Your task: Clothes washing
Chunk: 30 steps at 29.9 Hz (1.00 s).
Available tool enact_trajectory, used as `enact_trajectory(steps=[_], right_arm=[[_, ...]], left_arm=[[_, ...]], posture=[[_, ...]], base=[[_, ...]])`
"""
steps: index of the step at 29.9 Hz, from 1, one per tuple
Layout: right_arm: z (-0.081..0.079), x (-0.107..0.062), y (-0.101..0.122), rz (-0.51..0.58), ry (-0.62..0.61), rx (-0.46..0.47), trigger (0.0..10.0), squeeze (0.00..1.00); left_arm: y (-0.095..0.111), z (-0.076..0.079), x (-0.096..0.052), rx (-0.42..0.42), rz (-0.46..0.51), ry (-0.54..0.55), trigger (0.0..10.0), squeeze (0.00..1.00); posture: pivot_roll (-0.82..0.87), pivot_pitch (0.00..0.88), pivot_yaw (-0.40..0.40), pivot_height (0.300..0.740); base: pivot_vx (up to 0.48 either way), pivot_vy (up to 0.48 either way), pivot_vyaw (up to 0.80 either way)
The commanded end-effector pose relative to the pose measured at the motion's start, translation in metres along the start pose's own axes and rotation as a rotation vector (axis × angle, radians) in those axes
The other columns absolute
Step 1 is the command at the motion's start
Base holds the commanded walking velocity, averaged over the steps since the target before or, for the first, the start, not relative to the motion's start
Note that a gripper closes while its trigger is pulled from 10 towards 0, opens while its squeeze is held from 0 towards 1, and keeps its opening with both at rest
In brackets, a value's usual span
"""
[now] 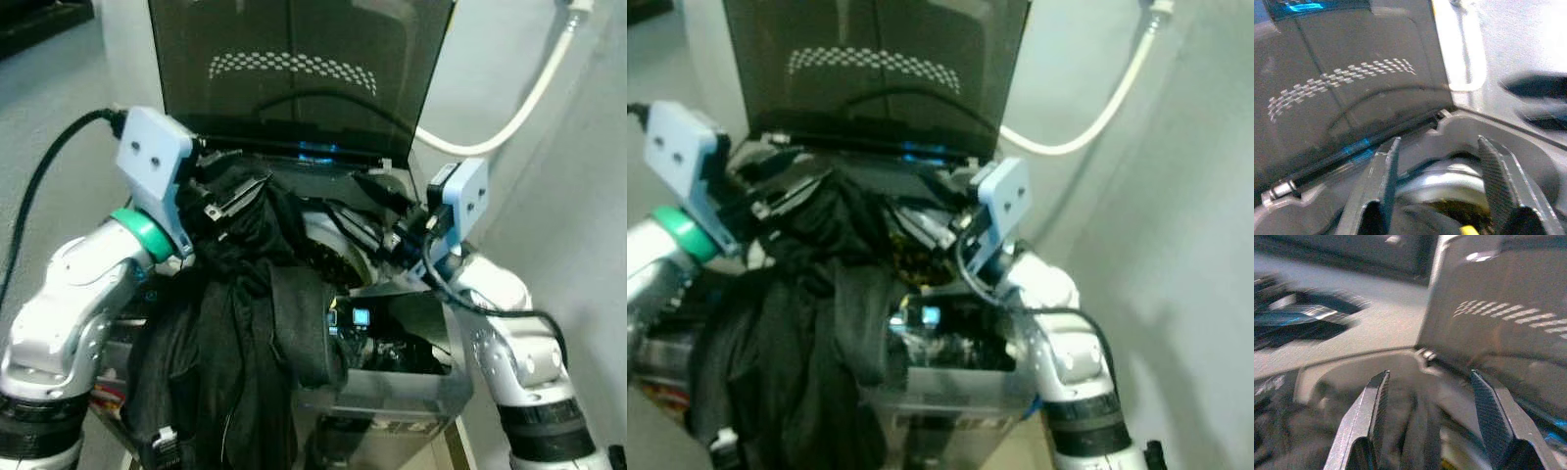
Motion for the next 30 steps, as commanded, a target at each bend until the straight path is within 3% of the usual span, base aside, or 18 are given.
enact_trajectory(steps=[1,2,9,19,24,30], right_arm=[[0.015,-0.003,0.005,0.031,-0.088,-0.013,10.0,0.00],[0.023,-0.002,0.008,0.057,-0.156,-0.006,10.0,0.00],[0.043,-0.003,0.012,0.109,-0.304,0.032,10.0,0.00],[0.044,0.002,0.011,0.122,-0.324,0.038,10.0,0.00],[0.043,0.002,0.009,0.121,-0.328,0.040,10.0,0.00],[0.043,0.003,0.008,0.123,-0.330,0.040,10.0,0.00]], left_arm=[[0.000,0.011,-0.007,-0.027,-0.010,-0.060,10.0,0.70],[-0.005,0.018,-0.016,-0.032,-0.042,-0.072,10.0,0.00],[-0.033,0.043,-0.042,-0.117,-0.192,-0.053,10.0,0.00],[-0.058,0.068,-0.055,-0.302,-0.285,-0.034,10.0,0.00],[-0.066,0.072,-0.059,-0.327,-0.314,-0.003,10.0,0.00],[-0.082,0.065,-0.061,-0.266,-0.403,0.072,10.0,0.00]], posture=[[0.09,0.060,-0.020,0.740],[0.09,0.064,-0.023,0.740],[0.12,0.071,-0.040,0.740],[0.11,0.075,-0.041,0.740],[0.11,0.076,-0.040,0.740],[0.11,0.072,-0.038,0.740]], base=[[0.000,0.000,0.00],[0.000,0.000,0.00],[0.000,0.000,0.00],[0.000,0.000,0.00],[0.000,0.000,0.00],[0.000,0.000,0.00]])
Point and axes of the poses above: a point about 5 cm out from each wrist's last joint towards the gripper, its own x axis pointing out of the wrist towards the gripper, its own y axis along the axis of the wrist's last joint, z = x × y, the point moved 3 cm from there along x, pointing out of the wrist towards the gripper, and after that the axes turned 2 degrees about x, right-handed, at the moved point
